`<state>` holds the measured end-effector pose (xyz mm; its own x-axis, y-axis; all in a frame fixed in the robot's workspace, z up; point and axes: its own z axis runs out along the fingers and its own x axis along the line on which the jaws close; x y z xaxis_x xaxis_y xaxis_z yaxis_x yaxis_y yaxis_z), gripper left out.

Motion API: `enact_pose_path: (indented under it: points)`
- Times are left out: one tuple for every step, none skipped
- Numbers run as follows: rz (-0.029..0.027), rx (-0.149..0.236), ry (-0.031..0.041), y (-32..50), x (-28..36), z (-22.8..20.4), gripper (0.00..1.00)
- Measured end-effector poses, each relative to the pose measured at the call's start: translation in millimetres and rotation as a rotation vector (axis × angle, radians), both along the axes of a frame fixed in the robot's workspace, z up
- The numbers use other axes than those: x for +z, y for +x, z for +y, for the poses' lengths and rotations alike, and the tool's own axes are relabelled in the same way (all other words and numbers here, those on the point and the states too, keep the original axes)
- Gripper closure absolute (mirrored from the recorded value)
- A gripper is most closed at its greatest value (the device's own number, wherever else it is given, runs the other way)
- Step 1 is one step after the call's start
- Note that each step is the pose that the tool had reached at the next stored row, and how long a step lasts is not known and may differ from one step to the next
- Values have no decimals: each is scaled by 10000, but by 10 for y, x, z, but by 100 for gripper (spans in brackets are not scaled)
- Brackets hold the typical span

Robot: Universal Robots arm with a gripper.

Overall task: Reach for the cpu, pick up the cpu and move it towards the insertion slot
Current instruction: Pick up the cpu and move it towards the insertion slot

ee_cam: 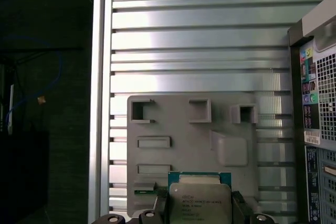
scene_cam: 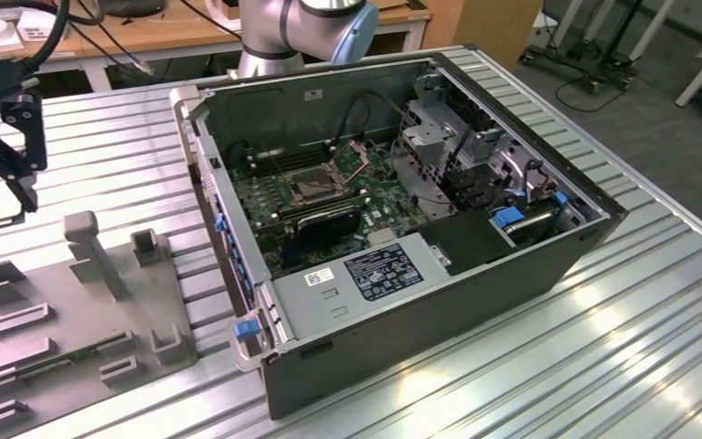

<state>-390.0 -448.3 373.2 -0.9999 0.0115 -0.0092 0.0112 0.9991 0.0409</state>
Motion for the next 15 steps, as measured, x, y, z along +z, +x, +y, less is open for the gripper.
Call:
enact_pose_path:
  points:
    - [0,0,1,14,-1,0,45]
    - [-1,0,1,24,-1,0,45]
    - [-1,0,1,32,-2,0,45]
    - [-1,-1,1,38,-2,0,45]
    - [-1,0,1,45,-2,0,45]
    - [-1,0,1,52,-2,0,45]
    - [-1,-1,1,58,-3,0,45]
    - [0,0,1,81,-6,0,45]
    - [-1,0,1,87,-7,0,45]
    - [0,0,1,94,-7,0,45]
    - [-1,0,1,103,-8,0,45]
    - [0,0,1,111,-9,0,45]
    - [0,0,1,161,-13,0,45]
    - [0,0,1,173,-15,0,45]
    - [-1,0,1,179,-17,0,45]
